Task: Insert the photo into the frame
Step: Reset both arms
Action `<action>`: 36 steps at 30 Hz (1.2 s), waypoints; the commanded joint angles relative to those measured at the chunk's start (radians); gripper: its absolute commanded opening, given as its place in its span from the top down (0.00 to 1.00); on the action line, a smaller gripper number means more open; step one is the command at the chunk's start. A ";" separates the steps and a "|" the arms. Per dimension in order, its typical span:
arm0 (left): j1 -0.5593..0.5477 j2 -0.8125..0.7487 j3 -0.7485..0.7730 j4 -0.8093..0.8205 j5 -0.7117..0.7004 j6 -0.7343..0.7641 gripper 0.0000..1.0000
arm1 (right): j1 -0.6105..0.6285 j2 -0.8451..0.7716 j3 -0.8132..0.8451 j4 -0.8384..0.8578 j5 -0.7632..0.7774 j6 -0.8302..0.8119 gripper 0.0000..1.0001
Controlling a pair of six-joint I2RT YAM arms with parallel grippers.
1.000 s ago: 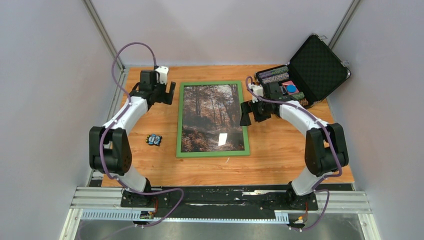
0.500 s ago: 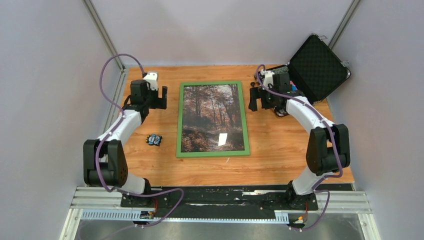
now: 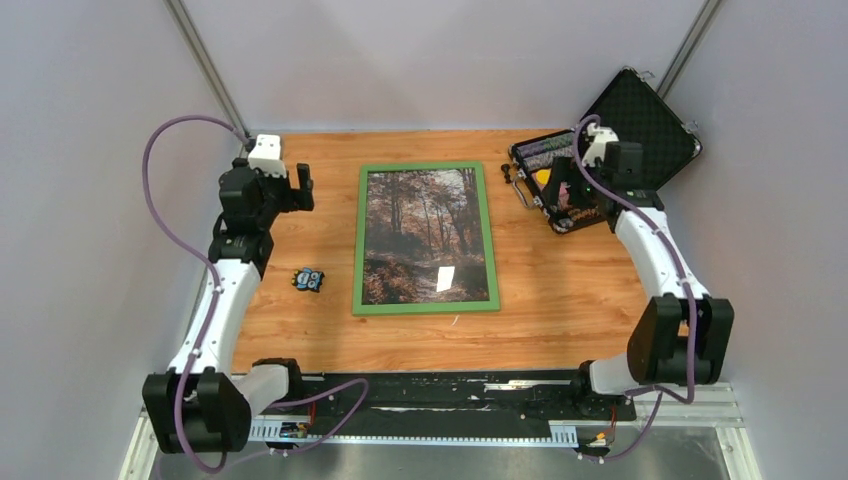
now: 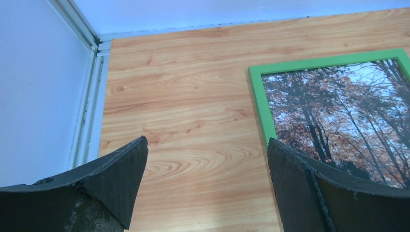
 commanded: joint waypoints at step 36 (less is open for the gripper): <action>0.013 -0.579 -0.196 -0.199 -0.071 -0.074 0.00 | -0.034 -0.634 -0.405 0.112 -0.015 -0.080 0.00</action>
